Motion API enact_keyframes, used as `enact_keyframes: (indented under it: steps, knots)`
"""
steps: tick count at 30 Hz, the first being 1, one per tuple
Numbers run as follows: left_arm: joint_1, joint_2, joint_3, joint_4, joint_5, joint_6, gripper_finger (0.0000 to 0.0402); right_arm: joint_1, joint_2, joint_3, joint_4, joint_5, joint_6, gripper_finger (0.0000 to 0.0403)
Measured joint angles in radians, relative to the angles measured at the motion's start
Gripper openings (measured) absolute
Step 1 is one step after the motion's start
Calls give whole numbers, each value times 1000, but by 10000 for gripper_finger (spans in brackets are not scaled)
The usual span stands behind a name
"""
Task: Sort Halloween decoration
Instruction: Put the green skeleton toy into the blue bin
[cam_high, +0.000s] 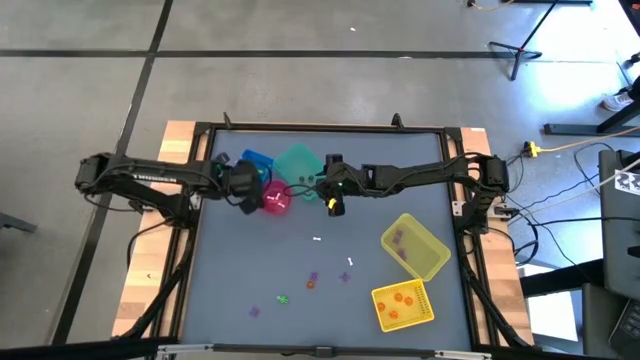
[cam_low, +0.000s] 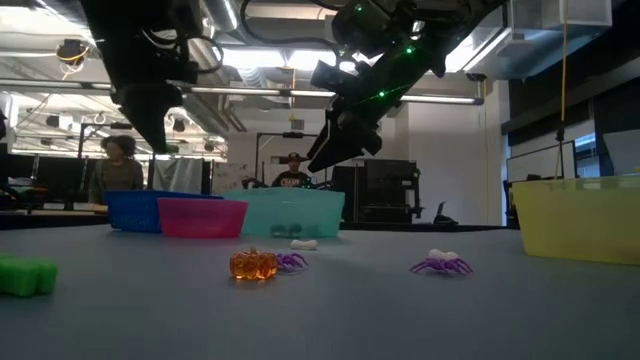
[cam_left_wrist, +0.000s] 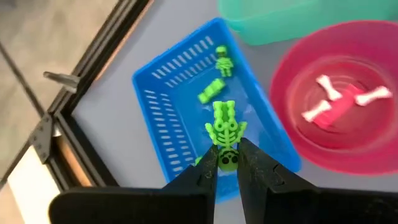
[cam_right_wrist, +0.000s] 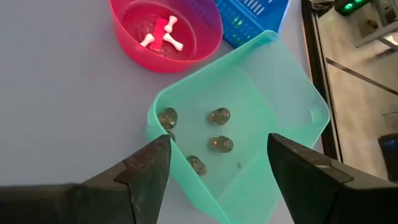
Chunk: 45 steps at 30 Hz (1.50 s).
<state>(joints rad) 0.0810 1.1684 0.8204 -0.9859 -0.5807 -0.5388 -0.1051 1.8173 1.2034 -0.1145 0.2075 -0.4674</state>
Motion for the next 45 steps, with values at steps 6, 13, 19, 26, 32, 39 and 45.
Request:
enact_keyframes:
  steps: [6, 13, 19, 26, 32, 39, 45]
  knots:
    - [44, 18, 0, 9, -32, 1, 28, 0, 0, 0, -1, -2, 0, 266]
    - [67, 29, 0, 31, -33, -1, 57, 0, 0, 0, -2, -2, 0, 266]
    - [74, 31, 0, 36, -33, -2, 95, 0, 0, 0, -2, -3, -1, 266]
    - [74, 31, 0, 37, -35, -18, 132, 0, 0, 0, -2, -7, -1, 266]
    - [73, 31, 0, 42, -35, -35, 150, 0, 0, 0, -2, -6, -1, 266]
    - [73, 31, 0, 110, -30, -33, 156, 0, 0, 0, -2, -6, -1, 266]
    - [68, 31, 0, 152, 55, 31, 157, 0, 0, 0, -15, -5, -2, 266]
